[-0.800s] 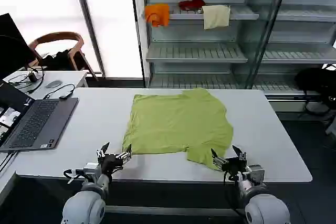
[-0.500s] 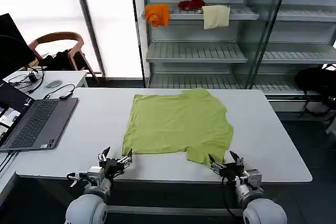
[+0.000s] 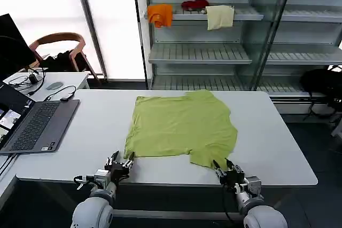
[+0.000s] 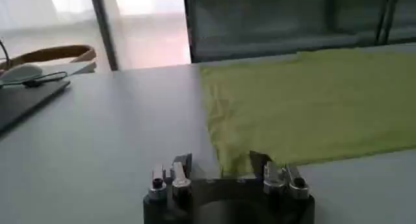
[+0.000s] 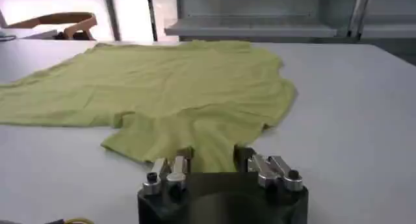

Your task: Fold and organize the clothes.

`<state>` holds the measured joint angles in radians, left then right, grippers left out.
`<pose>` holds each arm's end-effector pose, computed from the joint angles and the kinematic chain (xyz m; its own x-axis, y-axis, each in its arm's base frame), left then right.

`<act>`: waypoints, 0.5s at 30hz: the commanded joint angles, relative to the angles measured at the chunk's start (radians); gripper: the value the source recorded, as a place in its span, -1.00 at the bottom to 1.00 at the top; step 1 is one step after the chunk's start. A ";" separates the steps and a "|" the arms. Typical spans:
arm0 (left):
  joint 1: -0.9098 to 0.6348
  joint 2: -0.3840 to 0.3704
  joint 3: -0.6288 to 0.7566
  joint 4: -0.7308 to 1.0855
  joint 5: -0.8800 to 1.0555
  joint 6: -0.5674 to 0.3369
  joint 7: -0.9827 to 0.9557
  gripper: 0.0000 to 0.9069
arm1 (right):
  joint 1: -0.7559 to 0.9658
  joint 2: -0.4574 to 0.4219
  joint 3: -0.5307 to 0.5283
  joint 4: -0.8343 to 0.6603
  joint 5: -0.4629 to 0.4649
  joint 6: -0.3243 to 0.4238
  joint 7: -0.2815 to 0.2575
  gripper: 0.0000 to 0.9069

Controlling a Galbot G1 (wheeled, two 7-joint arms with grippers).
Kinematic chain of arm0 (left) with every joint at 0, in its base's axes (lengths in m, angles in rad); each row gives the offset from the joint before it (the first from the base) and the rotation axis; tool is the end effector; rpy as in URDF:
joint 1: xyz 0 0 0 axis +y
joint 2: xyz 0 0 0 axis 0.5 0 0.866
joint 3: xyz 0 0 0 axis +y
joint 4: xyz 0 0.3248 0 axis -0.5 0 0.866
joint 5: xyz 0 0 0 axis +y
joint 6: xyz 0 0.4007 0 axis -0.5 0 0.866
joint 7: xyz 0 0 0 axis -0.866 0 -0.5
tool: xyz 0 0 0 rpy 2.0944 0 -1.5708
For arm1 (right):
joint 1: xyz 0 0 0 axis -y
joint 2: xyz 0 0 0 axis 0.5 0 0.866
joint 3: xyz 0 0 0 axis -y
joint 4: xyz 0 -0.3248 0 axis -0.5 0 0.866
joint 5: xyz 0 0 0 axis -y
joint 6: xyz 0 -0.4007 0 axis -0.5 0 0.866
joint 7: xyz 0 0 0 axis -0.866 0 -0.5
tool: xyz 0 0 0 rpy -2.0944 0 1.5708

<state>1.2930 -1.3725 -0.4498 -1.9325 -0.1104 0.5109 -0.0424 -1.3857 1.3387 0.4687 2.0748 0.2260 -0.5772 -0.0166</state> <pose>0.3175 0.0090 -0.2703 -0.9156 0.0533 0.3986 0.0928 0.9924 0.0805 0.2866 -0.0115 -0.2410 -0.8907 -0.1740 0.4200 -0.1776 0.9836 0.0309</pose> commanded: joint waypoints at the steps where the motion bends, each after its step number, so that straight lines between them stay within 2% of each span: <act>1: -0.001 0.000 0.000 0.016 0.007 0.001 0.000 -1.00 | -0.003 0.001 -0.003 -0.007 -0.002 0.000 -0.004 -1.00; 15: 0.003 0.001 -0.017 -0.029 -0.004 -0.014 0.010 -1.00 | -0.009 0.006 0.009 0.047 0.001 0.004 0.008 -1.00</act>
<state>1.2926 -1.3697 -0.4635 -1.9519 -0.1141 0.5038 -0.0296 -1.3749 1.3561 0.4735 2.1078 0.2261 -0.5752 0.0060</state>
